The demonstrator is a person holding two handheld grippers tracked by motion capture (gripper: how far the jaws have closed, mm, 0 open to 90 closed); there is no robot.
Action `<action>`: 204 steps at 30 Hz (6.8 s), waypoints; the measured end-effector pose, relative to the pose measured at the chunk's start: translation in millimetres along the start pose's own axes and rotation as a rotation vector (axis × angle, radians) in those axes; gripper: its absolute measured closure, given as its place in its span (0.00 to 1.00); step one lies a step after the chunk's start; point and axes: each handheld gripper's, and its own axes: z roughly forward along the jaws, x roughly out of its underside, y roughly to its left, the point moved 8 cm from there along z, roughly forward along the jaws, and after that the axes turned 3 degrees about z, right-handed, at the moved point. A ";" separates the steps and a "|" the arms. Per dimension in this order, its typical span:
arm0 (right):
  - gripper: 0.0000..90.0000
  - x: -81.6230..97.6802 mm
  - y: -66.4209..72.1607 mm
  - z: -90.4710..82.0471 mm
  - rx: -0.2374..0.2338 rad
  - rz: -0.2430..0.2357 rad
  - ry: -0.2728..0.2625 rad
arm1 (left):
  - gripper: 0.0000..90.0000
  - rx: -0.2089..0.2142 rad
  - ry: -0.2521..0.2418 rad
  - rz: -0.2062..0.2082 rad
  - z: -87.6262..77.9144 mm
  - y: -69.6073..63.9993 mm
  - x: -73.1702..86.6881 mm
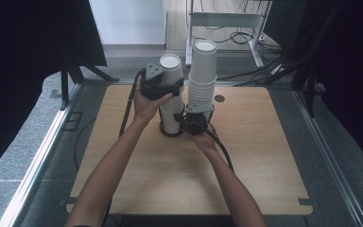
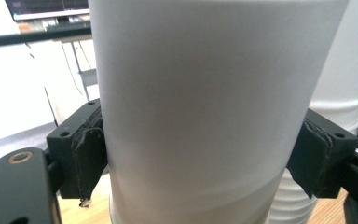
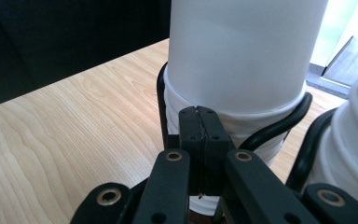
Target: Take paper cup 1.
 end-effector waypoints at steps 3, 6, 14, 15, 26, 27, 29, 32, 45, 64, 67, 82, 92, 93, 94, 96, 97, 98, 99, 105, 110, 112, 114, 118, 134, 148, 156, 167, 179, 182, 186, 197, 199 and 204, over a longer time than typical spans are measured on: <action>1.00 -0.6 -1.3 -3.6 0.001 0.004 -0.013 | 0.18 0.005 -0.018 0.026 -11.7 -2.5 -9.7; 0.99 -0.2 -0.8 -9.9 -0.004 0.009 -0.023 | 0.18 0.012 -0.016 0.055 -21.9 -6.0 -11.6; 0.97 6.1 3.9 -36.4 -0.019 -0.005 -0.048 | 0.18 0.054 -0.022 0.093 -45.4 -18.5 -0.1; 0.97 7.4 4.7 -40.1 -0.020 -0.008 -0.053 | 0.18 0.061 -0.018 0.092 -47.9 -20.3 2.6; 0.86 33.5 15.2 -75.4 -0.056 -0.005 -0.089 | 0.18 0.100 -0.016 0.100 -73.1 -42.4 36.1; 0.86 35.9 15.4 -78.0 -0.054 -0.001 -0.090 | 0.18 0.100 -0.016 0.100 -73.1 -42.4 36.1; 0.85 40.4 15.0 -82.8 -0.054 0.004 -0.094 | 0.18 0.102 -0.015 0.103 -76.7 -46.8 46.7; 0.83 47.7 14.8 -88.8 -0.051 0.010 -0.095 | 0.18 0.106 -0.009 0.115 -80.6 -51.4 58.1; 0.63 76.8 19.5 -104.1 -0.012 0.003 -0.091 | 0.18 0.099 0.029 0.155 -96.3 -76.0 106.1; 0.30 77.6 29.7 -142.6 -0.009 0.084 -0.215 | 0.18 0.163 0.180 0.237 -79.6 -111.0 183.8; 0.29 71.6 38.4 -146.5 -0.040 0.080 -0.236 | 0.18 0.182 0.187 0.243 -76.9 -119.1 188.3; 0.18 70.9 61.9 -135.4 -0.135 0.105 -0.221 | 0.18 0.277 0.203 0.240 -71.5 -150.9 198.3; 0.18 76.2 66.9 -124.6 -0.150 0.099 -0.184 | 0.18 0.338 0.196 0.234 -69.7 -170.7 200.5; 0.20 76.3 66.9 -124.3 -0.151 0.099 -0.184 | 0.18 0.339 0.196 0.232 -69.5 -171.8 200.8; 0.22 76.4 66.9 -124.2 -0.151 0.099 -0.184 | 0.18 0.338 0.197 0.234 -69.3 -172.0 201.0; 0.25 76.6 65.9 -124.2 -0.141 0.096 -0.183 | 0.18 0.336 0.198 0.231 -69.0 -171.8 201.2; 0.26 76.3 64.3 -124.5 -0.143 0.108 -0.186 | 0.17 0.338 0.198 0.222 -69.0 -171.8 200.8; 0.26 76.2 63.9 -124.7 -0.143 0.113 -0.188 | 0.16 0.336 0.202 0.218 -68.7 -171.8 200.7; 0.26 76.0 63.4 -124.8 -0.140 0.118 -0.190 | 0.16 0.331 0.206 0.215 -68.2 -171.6 200.7; 0.27 70.1 56.8 -130.2 -0.147 0.186 -0.243 | 0.01 0.316 0.237 0.199 -67.1 -168.0 202.8; 0.27 67.2 53.8 -133.0 -0.178 0.241 -0.275 | 0.02 0.332 0.240 0.204 -68.5 -168.9 201.4; 0.27 67.3 54.8 -132.1 -0.186 0.250 -0.279 | 0.04 0.329 0.241 0.210 -68.8 -169.3 201.1; 0.27 67.5 55.8 -131.3 -0.190 0.252 -0.279 | 0.05 0.332 0.247 0.212 -69.2 -168.8 201.4; 0.27 67.5 57.3 -130.0 -0.198 0.257 -0.282 | 0.10 0.331 0.252 0.205 -69.5 -165.8 202.0; 0.27 68.7 55.5 -127.0 -0.213 0.282 -0.281 | 0.12 0.337 0.248 0.205 -69.3 -164.2 202.7; 0.27 70.0 56.5 -124.8 -0.208 0.275 -0.273 | 0.12 0.327 0.297 0.229 -67.3 -164.5 207.5; 0.24 70.6 55.7 -124.0 -0.218 0.272 -0.251 | 0.14 0.315 0.299 0.246 -67.1 -163.4 208.1; 0.16 66.7 52.1 -133.5 -0.188 0.203 -0.234 | 0.15 0.276 0.324 0.283 -66.5 -151.8 208.2; 0.16 40.5 26.8 -156.5 -0.150 -0.028 -0.053 | 0.14 0.232 0.348 0.335 -63.3 -135.0 204.9; 0.16 38.2 24.0 -152.7 -0.143 -0.114 0.055 | 0.14 0.213 0.359 0.372 -62.5 -130.7 202.2; 0.16 36.0 25.6 -147.2 -0.159 -0.230 0.201 | 0.14 0.191 0.377 0.419 -60.9 -125.5 200.2; 0.13 48.6 26.0 -122.9 -0.198 -0.396 0.536 | 0.14 0.157 0.396 0.536 -55.9 -129.1 199.9; 0.13 49.8 28.4 -120.3 -0.223 -0.410 0.570 | 0.14 0.151 0.401 0.561 -55.2 -130.0 200.7; 0.12 51.0 32.7 -113.7 -0.250 -0.427 0.623 | 0.14 0.144 0.404 0.591 -53.6 -133.0 203.5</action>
